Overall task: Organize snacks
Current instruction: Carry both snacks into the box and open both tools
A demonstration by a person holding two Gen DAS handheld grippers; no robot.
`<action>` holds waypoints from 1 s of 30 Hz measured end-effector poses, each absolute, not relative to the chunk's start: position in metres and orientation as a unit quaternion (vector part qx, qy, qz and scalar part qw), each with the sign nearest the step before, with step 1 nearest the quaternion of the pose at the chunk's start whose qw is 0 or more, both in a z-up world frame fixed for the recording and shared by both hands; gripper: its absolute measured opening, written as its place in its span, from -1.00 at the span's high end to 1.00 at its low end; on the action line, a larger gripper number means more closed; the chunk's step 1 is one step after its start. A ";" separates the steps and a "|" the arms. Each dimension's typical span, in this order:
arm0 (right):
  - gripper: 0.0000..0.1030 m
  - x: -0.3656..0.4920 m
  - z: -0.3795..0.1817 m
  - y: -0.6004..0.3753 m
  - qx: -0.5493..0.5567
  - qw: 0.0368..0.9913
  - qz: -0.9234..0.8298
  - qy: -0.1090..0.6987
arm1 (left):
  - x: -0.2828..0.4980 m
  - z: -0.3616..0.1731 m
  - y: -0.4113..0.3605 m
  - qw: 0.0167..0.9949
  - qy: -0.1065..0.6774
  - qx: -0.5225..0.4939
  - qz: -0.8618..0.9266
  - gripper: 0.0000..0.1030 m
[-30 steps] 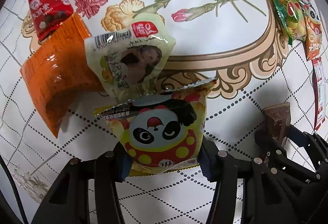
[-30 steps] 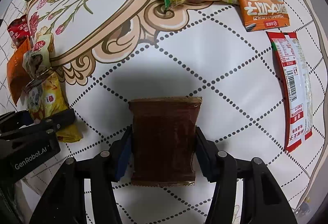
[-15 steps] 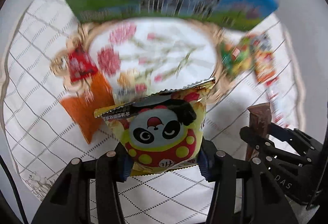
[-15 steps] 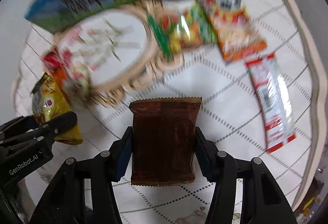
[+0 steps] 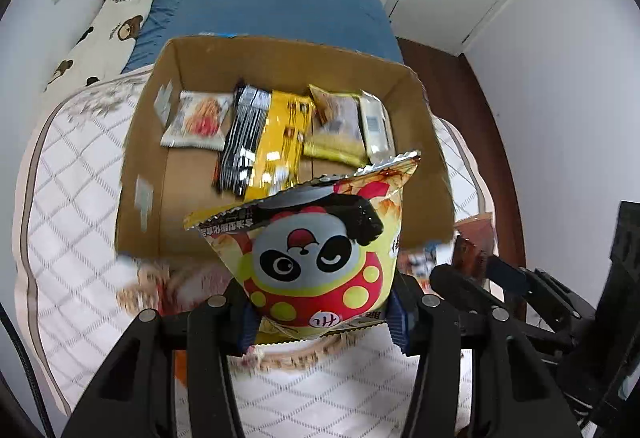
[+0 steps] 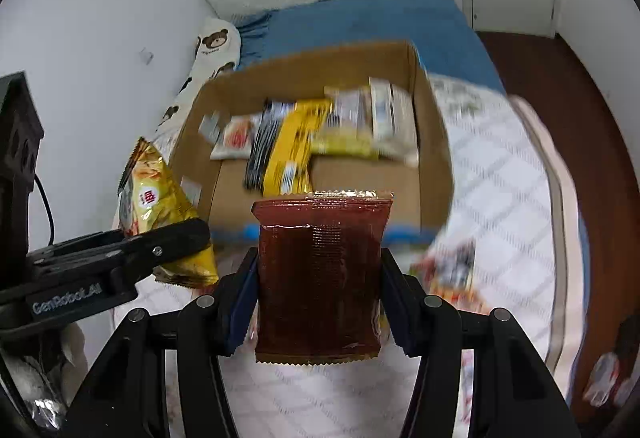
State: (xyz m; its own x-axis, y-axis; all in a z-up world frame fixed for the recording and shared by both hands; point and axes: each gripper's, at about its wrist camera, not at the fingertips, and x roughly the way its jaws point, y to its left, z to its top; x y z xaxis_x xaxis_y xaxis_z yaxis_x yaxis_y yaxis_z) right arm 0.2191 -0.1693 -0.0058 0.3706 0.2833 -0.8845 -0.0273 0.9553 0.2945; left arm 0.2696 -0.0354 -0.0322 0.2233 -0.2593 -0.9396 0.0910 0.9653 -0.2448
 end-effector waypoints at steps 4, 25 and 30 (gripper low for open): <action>-0.14 0.269 -0.025 -0.171 0.111 0.808 0.088 0.572 | 0.320 -0.067 -0.036 0.745 0.653 -0.079 -0.108 0.06; -0.63 0.338 -0.131 -0.180 0.076 0.737 0.068 0.669 | 0.389 -0.171 -0.044 0.654 0.748 -0.061 -0.094 -0.67; -0.66 0.335 -0.126 -0.172 0.058 0.743 0.063 0.664 | 0.387 -0.156 -0.041 0.676 0.731 -0.043 -0.082 -0.67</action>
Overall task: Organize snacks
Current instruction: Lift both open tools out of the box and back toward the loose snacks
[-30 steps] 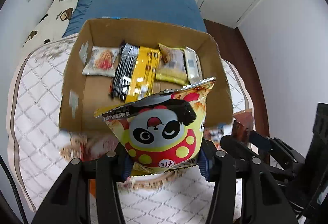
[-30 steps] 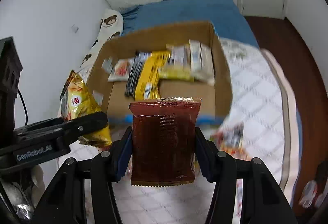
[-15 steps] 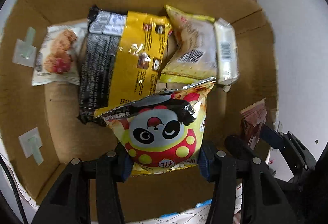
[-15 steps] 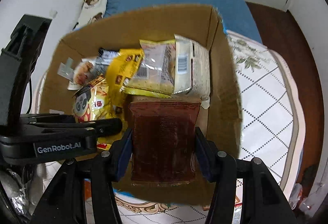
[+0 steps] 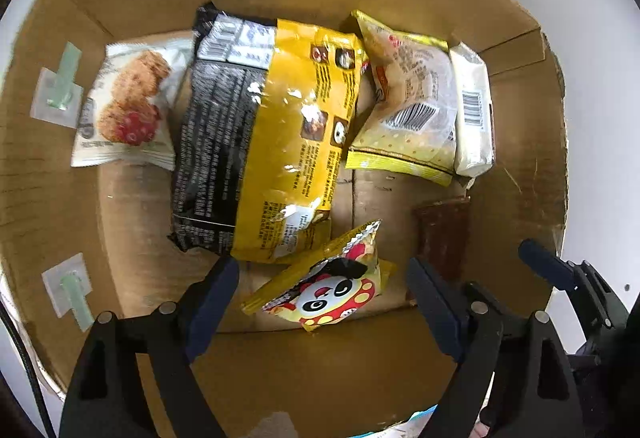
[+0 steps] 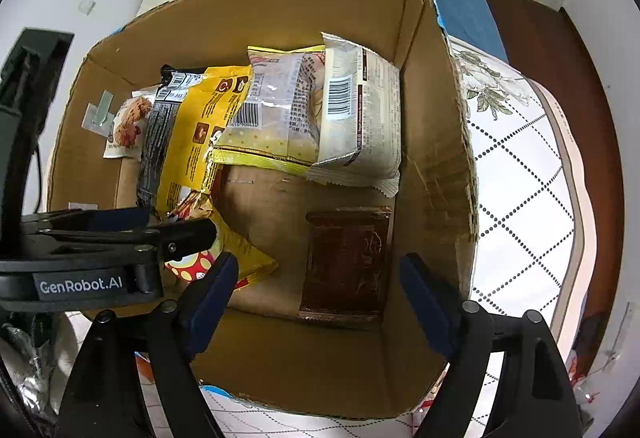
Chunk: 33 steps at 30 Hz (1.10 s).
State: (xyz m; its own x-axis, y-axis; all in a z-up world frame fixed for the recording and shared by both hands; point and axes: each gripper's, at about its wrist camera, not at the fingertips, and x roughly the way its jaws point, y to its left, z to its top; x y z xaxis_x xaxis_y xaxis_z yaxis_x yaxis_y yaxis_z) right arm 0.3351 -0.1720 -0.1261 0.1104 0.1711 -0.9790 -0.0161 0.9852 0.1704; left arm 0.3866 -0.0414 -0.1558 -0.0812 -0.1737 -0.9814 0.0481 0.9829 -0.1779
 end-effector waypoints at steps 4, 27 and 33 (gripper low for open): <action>-0.66 0.329 -0.116 -0.172 0.055 0.754 0.055 0.653 | 0.378 -0.136 -0.039 0.703 0.707 -0.035 -0.066 -0.67; -0.66 0.243 0.011 -0.177 0.031 0.852 0.029 0.521 | 0.272 0.001 -0.015 0.853 0.521 0.024 -0.029 -0.67; -0.66 0.217 0.034 -0.180 0.045 0.860 0.037 0.507 | 0.244 0.017 -0.016 0.860 0.508 0.019 -0.028 -0.67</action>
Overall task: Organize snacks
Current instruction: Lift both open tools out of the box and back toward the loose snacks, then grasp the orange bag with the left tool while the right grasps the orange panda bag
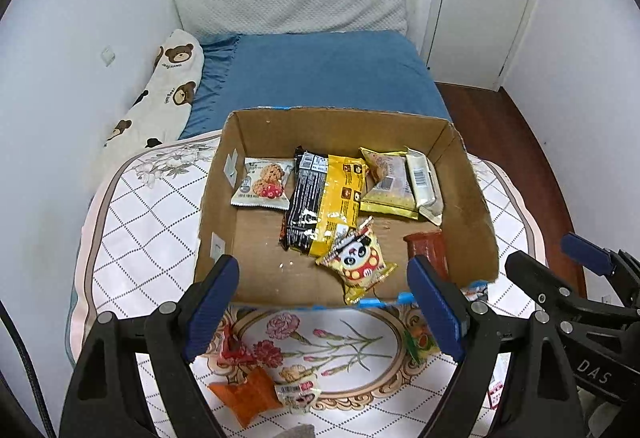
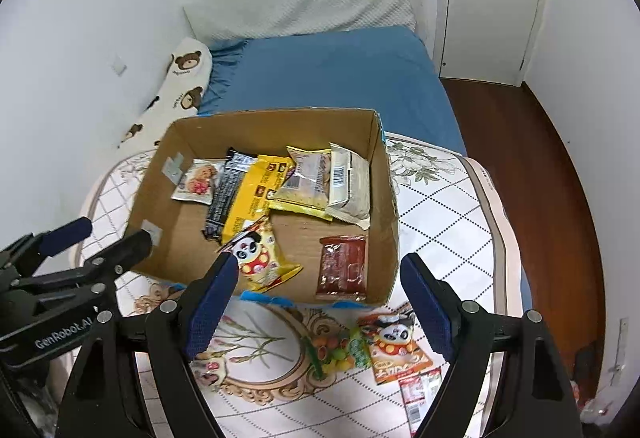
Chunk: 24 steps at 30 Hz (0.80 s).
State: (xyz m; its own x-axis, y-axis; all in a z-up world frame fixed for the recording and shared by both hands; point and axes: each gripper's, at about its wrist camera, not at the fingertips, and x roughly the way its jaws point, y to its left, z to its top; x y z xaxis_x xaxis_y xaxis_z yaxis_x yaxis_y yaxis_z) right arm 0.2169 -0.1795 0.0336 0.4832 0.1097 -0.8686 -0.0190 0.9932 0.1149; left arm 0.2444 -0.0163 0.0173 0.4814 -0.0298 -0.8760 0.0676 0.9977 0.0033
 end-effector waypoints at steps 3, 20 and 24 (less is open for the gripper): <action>-0.69 0.203 0.030 -0.187 0.057 0.855 0.039 0.514 | 0.231 0.012 -0.017 0.857 0.514 0.011 -0.023 -0.67; -0.85 0.203 -0.160 -0.273 0.055 0.767 -0.026 0.638 | 0.170 -0.151 0.005 0.766 0.640 0.029 0.061 -0.67; -0.84 0.212 -0.194 -0.267 0.019 0.752 -0.016 0.659 | 0.158 -0.162 0.024 0.757 0.647 0.040 0.085 -0.67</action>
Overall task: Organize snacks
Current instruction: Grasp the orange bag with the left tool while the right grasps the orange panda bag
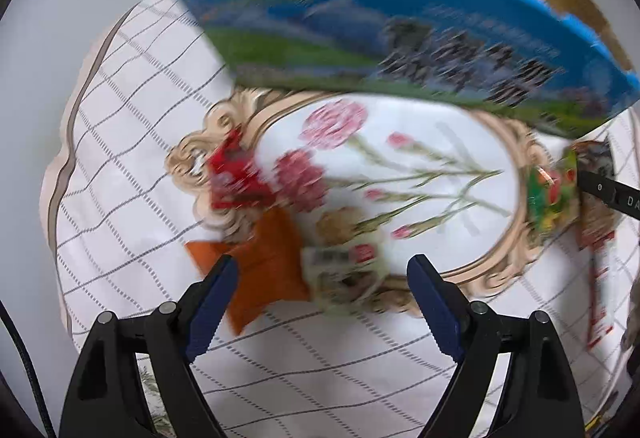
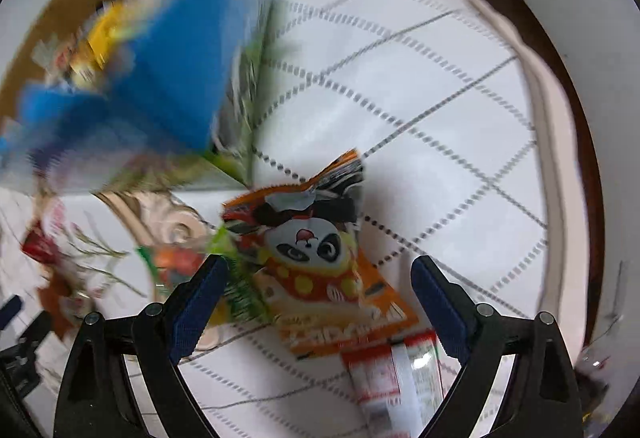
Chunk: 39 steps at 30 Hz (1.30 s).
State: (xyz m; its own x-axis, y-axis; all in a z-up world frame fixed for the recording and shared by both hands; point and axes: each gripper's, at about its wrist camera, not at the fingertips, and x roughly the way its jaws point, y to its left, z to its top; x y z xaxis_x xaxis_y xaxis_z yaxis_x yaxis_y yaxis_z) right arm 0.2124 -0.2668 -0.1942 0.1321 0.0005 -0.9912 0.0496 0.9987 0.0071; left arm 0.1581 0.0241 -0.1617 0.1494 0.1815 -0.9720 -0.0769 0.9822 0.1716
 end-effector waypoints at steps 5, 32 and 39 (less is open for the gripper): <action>-0.24 0.206 -0.199 -0.271 0.041 0.745 -0.011 0.666 | 0.146 -0.164 0.051 0.753 0.649 0.058 0.089 -0.67; -0.19 0.094 -0.223 -0.254 0.125 0.696 -0.015 0.707 | 0.139 -0.231 -0.001 0.694 0.648 0.294 -0.107 -0.11; -0.12 0.097 -0.237 -0.233 0.106 0.702 -0.015 0.704 | 0.153 -0.215 0.028 0.710 0.669 0.205 -0.082 0.33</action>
